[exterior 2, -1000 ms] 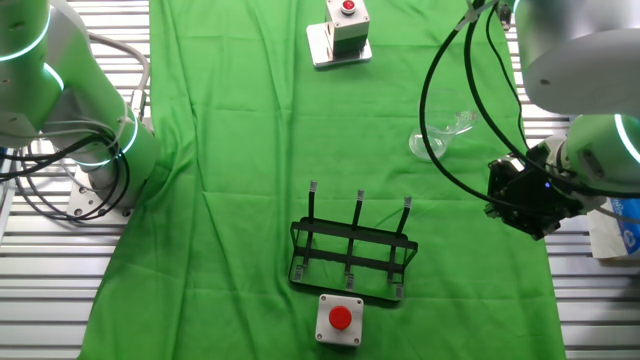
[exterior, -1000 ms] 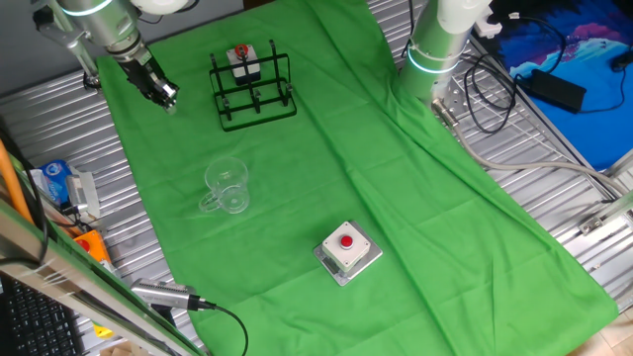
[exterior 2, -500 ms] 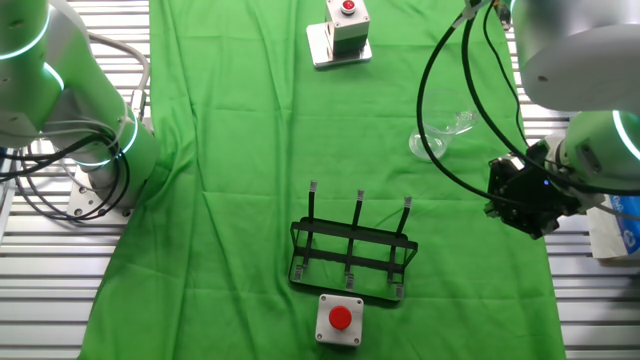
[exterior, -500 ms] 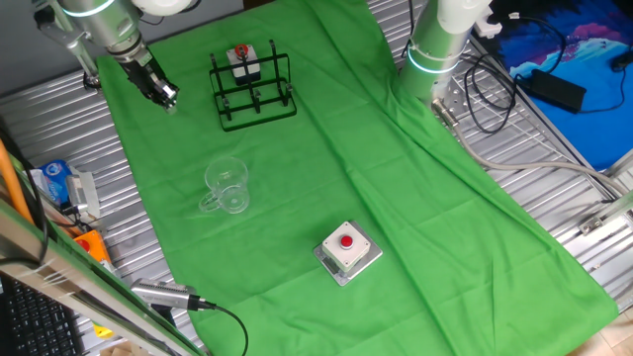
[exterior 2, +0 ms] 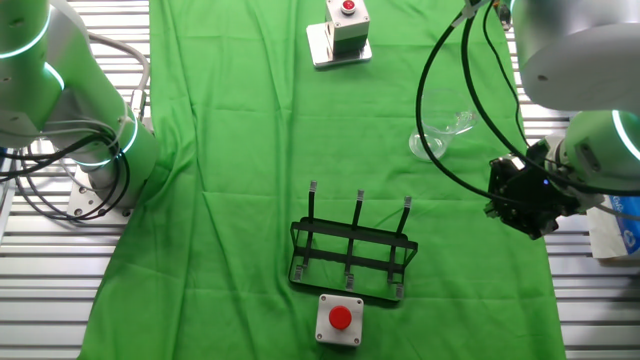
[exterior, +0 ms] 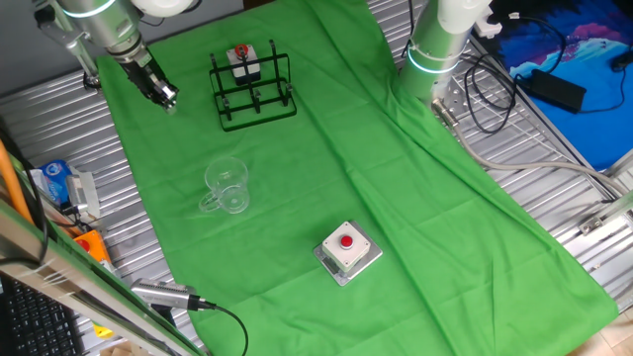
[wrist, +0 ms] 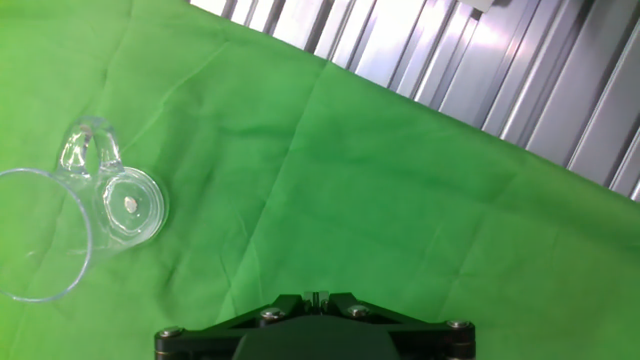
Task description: Take the cup off the cup rack
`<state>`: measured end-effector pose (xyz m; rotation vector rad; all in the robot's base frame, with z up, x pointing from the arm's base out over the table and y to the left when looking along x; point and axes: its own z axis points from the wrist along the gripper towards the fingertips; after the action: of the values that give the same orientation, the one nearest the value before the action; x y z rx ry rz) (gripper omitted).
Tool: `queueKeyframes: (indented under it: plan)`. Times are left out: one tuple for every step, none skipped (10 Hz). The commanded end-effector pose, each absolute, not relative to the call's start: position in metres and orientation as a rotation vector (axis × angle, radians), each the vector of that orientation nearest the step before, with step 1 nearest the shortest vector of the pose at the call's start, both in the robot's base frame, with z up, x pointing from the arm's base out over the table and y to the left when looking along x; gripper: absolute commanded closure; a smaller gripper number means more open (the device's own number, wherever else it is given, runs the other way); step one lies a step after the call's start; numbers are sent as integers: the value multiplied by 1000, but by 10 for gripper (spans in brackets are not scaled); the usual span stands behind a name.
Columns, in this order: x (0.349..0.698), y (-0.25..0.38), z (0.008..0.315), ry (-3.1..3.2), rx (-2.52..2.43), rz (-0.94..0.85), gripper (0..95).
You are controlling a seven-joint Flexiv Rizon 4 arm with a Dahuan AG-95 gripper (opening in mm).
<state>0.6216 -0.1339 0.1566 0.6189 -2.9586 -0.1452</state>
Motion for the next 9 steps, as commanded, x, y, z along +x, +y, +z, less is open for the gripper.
queueKeyframes:
  plan:
    - [622,-134,156,-2960,615,-145,950]
    - [622,-134,156,-2957,625,-141,950]
    - [621,-134,157,-2956,631,-141,950]
    - [621,-134,157,-2956,627,-140,950]
    - [621,-134,157,-2957,628,-141,950]
    - [621,-135,157,-2958,633,-154,950]
    - [620,-134,157,-2967,617,-189,950]
    - [617,-132,157,-2975,599,-222,950]
    - [614,-130,156,-2978,583,-228,950]
